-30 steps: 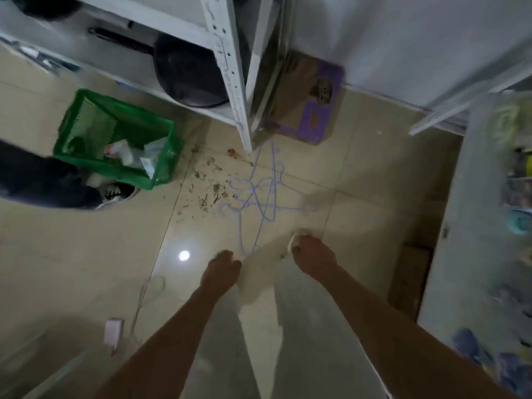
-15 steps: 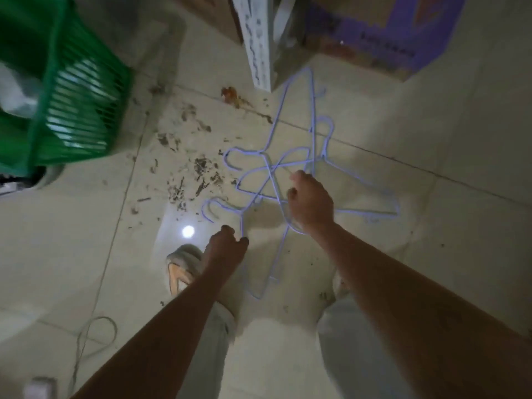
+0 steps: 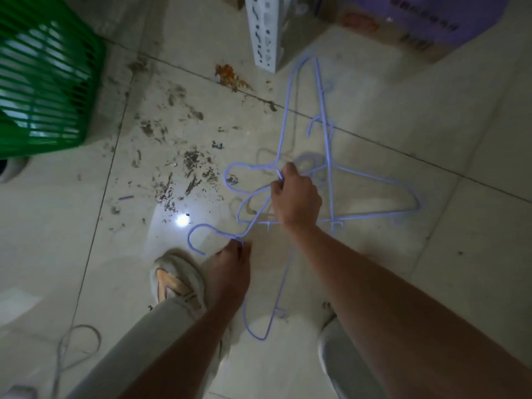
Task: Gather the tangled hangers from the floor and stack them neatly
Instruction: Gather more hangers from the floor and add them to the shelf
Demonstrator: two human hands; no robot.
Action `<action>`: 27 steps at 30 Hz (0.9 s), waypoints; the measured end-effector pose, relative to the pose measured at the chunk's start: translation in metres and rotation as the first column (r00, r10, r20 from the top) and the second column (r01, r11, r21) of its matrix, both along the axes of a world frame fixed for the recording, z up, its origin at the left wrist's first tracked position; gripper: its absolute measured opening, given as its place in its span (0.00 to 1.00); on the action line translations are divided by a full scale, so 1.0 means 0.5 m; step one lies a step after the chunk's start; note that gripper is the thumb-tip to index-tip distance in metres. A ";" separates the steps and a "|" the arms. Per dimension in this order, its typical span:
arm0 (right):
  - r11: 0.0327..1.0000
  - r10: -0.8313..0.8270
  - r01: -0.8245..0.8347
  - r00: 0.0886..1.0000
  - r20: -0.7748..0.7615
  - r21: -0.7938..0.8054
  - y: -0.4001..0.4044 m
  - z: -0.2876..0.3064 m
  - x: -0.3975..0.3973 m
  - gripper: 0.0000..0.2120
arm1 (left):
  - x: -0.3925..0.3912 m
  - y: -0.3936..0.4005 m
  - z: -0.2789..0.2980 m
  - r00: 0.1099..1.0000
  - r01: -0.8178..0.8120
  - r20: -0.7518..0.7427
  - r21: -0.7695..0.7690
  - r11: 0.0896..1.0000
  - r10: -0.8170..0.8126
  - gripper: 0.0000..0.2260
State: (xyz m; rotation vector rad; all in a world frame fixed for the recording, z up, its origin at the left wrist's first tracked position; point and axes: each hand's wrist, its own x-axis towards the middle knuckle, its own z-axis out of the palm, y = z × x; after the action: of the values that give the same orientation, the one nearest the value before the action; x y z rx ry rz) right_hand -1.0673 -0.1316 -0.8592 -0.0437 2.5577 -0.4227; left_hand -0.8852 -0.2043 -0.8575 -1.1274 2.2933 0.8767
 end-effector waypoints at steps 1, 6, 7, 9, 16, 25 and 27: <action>1.000 0.004 -0.004 1.000 -0.021 0.000 0.019 0.032 0.008 0.09 | -0.004 0.006 0.037 1.000 -0.002 -0.010 0.005 1.000 0.003 0.15; 0.999 -0.045 0.044 0.999 0.012 0.031 0.129 0.218 0.030 0.06 | -0.023 0.040 0.240 0.998 -0.054 -0.013 0.121 0.991 0.056 0.14; 0.995 -0.101 0.101 0.995 -0.002 0.020 0.149 0.255 0.036 0.07 | -0.029 0.043 0.284 0.998 -0.053 -0.012 0.144 0.988 0.056 0.13; 0.982 -0.189 0.189 0.982 0.015 -0.010 0.181 0.325 0.048 0.11 | -0.048 0.049 0.360 0.997 -0.068 -0.021 0.207 0.976 0.074 0.12; 0.460 -0.718 0.866 0.493 0.491 -0.197 0.223 0.570 0.122 0.05 | -0.138 0.031 0.596 0.960 -0.262 -0.031 0.254 0.931 0.279 0.14; 0.533 -0.686 0.825 0.552 0.473 -0.190 0.223 0.731 0.256 0.08 | -0.126 -0.011 0.774 0.797 -0.530 -0.023 0.455 0.716 0.604 0.18; 0.547 -0.673 0.818 0.556 0.488 -0.177 0.222 0.734 0.280 0.07 | -0.112 -0.010 0.790 0.819 -0.491 -0.056 0.448 0.747 0.572 0.19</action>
State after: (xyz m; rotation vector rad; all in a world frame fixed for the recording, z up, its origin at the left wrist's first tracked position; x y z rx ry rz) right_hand -0.9275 -0.0205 -0.4923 0.9736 1.9352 -1.1517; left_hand -0.9412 -0.2095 -0.4626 -1.5755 1.7760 1.6682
